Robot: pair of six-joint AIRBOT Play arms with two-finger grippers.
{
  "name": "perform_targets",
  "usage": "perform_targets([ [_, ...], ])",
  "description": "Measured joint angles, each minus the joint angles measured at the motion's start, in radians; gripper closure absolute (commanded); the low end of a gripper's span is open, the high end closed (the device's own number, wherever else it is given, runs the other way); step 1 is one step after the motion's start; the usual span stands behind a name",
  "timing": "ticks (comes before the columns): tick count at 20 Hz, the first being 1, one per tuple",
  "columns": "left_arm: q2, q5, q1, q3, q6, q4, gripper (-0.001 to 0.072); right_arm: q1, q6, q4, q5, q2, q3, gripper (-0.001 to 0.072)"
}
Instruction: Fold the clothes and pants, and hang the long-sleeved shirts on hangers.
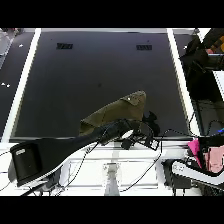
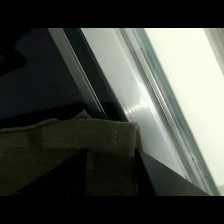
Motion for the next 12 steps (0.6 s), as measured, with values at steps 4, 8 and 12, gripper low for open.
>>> perform_targets([
  [4, -0.005, 0.02, -0.001, 0.0, -0.003, 0.016, 0.0685, 0.0, 0.002, -0.002, 0.001, 0.0, 0.001, 0.0089],
  [8, 0.067, 0.025, -0.015, 0.0, -0.058, 0.074, 0.0685, 0.0, 0.002, -0.002, 0.0, 0.0, 0.002, 0.0091],
  [12, 0.206, 0.027, 0.017, 0.0, -0.306, 0.305, 0.0685, 0.0, 0.002, -0.003, -0.001, 0.0, 0.002, 0.038],
])
